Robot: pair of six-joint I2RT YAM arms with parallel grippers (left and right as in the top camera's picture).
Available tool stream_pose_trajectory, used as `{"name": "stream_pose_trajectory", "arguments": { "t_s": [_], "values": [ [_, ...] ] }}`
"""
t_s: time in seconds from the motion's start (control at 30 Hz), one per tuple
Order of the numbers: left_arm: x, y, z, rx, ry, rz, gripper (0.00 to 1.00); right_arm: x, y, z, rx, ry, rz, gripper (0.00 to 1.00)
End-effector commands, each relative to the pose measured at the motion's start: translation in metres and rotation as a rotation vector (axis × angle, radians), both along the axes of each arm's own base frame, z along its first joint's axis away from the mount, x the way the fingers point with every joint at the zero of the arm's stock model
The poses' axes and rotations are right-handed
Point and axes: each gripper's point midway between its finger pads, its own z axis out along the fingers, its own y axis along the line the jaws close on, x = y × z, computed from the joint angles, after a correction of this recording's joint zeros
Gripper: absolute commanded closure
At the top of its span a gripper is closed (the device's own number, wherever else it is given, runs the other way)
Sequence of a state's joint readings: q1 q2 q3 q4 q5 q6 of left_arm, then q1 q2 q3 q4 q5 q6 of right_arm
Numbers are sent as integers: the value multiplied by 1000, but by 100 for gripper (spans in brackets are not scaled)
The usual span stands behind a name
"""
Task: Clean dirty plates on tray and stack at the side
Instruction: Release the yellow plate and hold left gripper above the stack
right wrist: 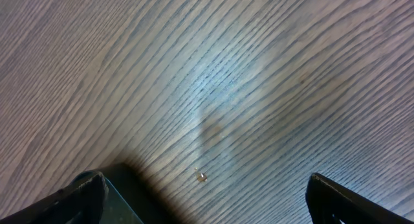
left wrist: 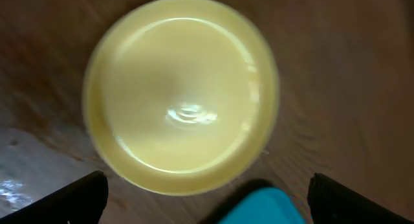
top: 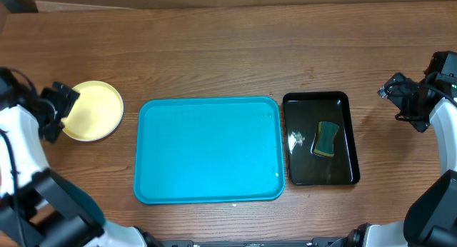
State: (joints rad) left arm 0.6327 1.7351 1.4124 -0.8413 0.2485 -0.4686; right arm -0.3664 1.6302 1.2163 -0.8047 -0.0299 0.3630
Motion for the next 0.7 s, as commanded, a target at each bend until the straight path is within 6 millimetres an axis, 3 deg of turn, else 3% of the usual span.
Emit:
{"name": "stream_pose_trajectory", "arguments": {
  "t_s": [0.0,0.1,0.27,0.67],
  "values": [
    [28,-48,78,42,-220,-159,0,6,-2,7,-2,-25,-3,0],
    [36,-75,92,56,-253,-226,0,6,-2,7,-2,-24,-3,0],
    [45,-103,89,43,-249,-298,0,6,-2,7,-2,-24,-3,0],
    [46,-106,89,42,-249,-305,0,6,-2,7,-2,-24,-3,0]
  ]
}}
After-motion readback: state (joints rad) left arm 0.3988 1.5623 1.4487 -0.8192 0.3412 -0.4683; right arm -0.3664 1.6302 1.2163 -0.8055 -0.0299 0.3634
